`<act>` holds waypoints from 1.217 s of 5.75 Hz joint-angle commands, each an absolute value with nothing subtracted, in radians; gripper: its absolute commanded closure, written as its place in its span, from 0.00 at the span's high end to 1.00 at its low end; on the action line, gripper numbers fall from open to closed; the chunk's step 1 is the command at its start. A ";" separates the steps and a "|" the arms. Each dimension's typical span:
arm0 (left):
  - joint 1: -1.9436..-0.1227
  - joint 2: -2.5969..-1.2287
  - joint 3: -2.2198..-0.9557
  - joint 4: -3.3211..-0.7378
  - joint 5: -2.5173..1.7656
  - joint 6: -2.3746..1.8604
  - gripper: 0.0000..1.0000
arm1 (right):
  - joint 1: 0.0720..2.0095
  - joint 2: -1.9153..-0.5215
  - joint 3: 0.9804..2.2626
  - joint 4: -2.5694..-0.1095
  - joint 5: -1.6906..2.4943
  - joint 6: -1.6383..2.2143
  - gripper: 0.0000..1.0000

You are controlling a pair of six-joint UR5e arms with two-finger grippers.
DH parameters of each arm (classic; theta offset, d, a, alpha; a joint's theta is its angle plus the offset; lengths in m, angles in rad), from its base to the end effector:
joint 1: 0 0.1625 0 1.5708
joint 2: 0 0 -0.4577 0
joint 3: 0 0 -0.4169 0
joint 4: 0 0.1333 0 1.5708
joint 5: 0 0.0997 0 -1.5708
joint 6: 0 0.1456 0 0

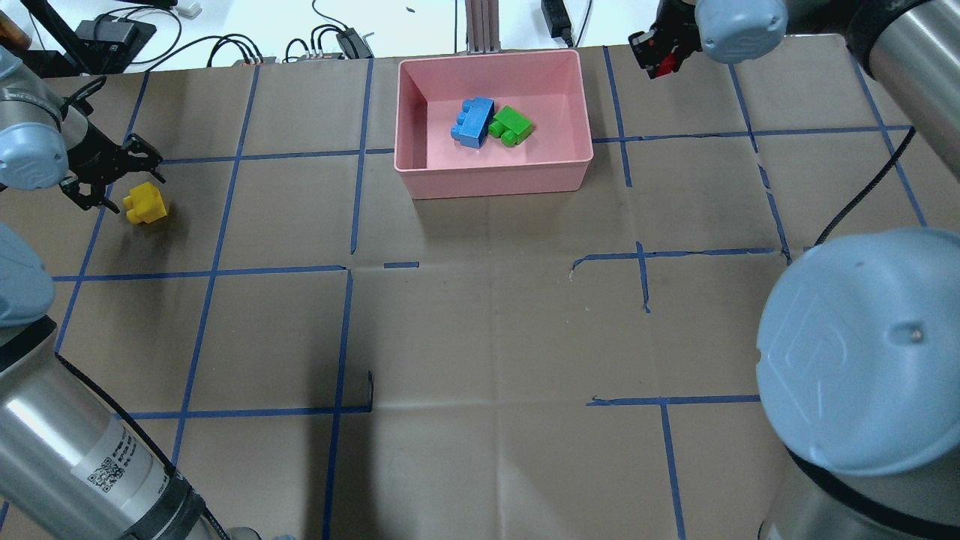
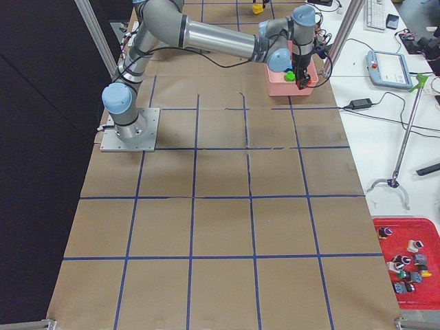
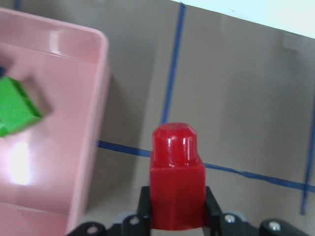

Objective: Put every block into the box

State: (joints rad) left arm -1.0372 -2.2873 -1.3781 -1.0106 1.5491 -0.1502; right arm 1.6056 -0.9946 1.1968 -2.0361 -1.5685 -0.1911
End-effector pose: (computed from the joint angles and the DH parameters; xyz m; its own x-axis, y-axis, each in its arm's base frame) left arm 0.2724 -0.7294 0.1573 -0.7754 -0.6309 0.0269 -0.6314 0.7747 -0.0327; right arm 0.1611 -0.7868 0.3479 -0.9748 -0.2180 0.0472 -0.2228 0.9407 -0.2558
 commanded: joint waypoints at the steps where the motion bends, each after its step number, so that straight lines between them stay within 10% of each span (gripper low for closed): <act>1: -1.035 -2.295 -1.393 -0.985 1.548 -0.144 0.99 | 1.756 -0.999 1.169 -2.160 -1.468 0.025 0.06; 4: -1.035 -2.295 -1.396 -1.002 1.557 -0.144 0.65 | 1.802 -0.924 1.127 -2.174 -1.480 0.037 0.16; 5: -1.035 -2.295 -1.394 -1.003 1.559 -0.143 0.48 | 1.802 -0.914 1.129 -2.174 -1.477 0.028 0.98; 7: -1.035 -2.287 -1.365 -1.025 1.555 -0.140 0.28 | 1.802 -0.913 1.129 -2.174 -1.480 0.032 1.00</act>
